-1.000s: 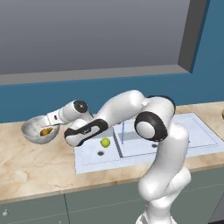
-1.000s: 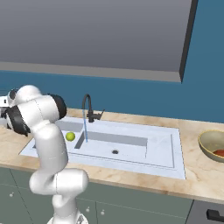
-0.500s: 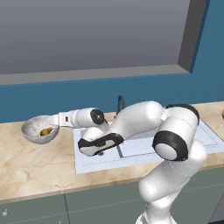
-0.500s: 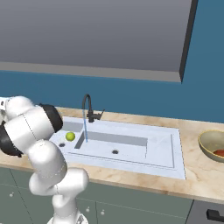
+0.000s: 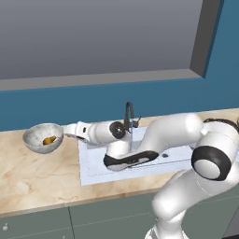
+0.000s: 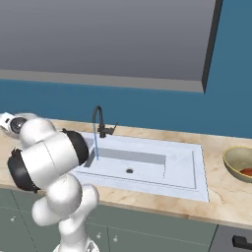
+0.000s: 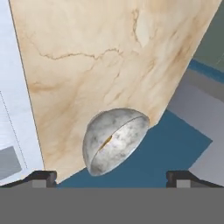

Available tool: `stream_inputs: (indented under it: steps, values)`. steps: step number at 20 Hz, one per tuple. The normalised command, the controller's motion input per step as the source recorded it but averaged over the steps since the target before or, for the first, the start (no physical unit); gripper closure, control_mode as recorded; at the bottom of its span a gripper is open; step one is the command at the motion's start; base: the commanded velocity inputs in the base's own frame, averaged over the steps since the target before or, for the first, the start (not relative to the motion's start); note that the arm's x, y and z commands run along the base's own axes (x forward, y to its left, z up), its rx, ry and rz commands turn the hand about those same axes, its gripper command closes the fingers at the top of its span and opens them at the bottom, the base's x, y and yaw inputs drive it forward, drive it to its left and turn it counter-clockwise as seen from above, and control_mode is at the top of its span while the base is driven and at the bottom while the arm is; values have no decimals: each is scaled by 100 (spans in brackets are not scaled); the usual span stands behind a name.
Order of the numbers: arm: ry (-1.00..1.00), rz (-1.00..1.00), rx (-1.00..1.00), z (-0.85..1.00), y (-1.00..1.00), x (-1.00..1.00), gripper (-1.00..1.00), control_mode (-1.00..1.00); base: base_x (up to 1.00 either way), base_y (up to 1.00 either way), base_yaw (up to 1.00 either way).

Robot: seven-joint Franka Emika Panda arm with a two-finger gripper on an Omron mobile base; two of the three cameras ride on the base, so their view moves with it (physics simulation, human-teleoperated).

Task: Pick the pears from the sink and place them in one bowl. Place the sweet potato in the other bowl. Then turn off the sink faucet.

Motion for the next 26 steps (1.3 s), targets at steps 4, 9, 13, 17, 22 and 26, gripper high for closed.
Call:
stream_inputs:
  steps: [4,9,13,17,22,26]
  values:
    - [55,-13,0,100,-64,6,-100,-100,0,0,0]
    - [54,-12,0,100,-57,31,-100,-100,0,0,0]
    - [51,-10,-2,96,-36,46,-100,-100,0,0,0]
    - [51,-7,-26,9,-11,28,-100,-100,0,0,0]
    - [34,-1,-42,-52,0,5,-100,-100,0,0,0]
    - [8,-2,-30,-37,-18,0,-100,-100,0,0,0]
